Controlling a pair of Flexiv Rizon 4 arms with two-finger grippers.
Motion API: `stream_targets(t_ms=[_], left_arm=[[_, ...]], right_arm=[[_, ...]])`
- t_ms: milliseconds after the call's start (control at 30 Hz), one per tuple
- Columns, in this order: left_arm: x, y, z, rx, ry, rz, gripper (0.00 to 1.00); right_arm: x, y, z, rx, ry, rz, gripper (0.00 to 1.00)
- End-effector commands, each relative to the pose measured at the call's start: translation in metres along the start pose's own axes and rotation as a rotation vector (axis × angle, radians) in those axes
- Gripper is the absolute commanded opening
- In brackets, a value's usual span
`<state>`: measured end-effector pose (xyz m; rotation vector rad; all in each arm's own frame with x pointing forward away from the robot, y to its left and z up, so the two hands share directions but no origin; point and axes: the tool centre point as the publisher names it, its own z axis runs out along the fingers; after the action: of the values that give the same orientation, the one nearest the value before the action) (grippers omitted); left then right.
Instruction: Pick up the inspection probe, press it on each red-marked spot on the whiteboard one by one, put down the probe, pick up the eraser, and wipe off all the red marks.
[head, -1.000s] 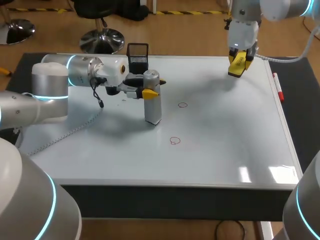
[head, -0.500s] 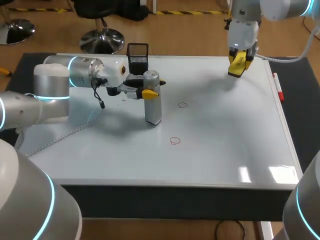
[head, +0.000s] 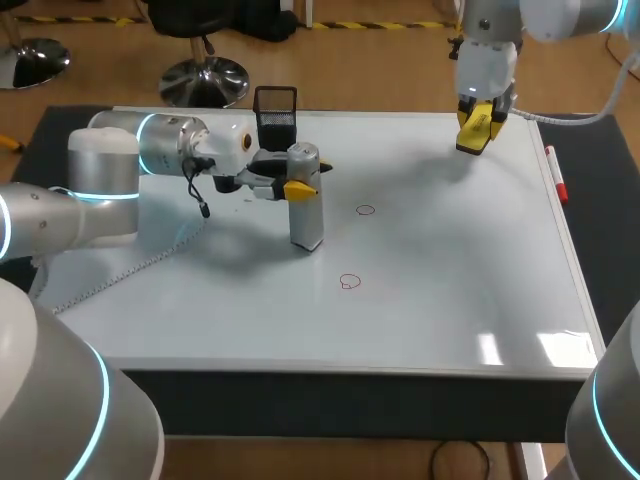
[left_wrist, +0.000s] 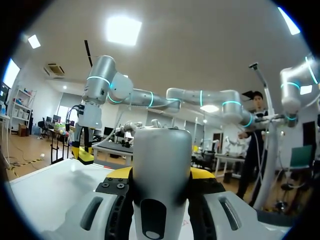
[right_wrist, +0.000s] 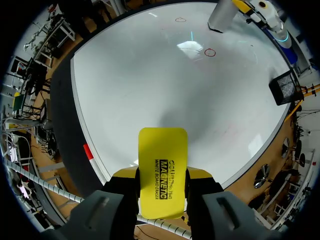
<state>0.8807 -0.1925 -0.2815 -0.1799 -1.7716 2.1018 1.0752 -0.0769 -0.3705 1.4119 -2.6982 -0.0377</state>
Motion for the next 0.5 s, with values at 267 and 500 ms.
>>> stream_targets(t_ms=[267,500], left_arm=[[0.0043,0.0040,0.0029,-0.014,0.008,0.008,0.00],[0.0066,0.0068,0.0014,-0.016,0.006,0.006,0.00]], right_arm=[[-0.0002,-0.0011,-0.0016,0.000,0.005,-0.001,0.00],[-0.0002,-0.0011,-0.0016,0.000,0.005,-0.001,0.00]])
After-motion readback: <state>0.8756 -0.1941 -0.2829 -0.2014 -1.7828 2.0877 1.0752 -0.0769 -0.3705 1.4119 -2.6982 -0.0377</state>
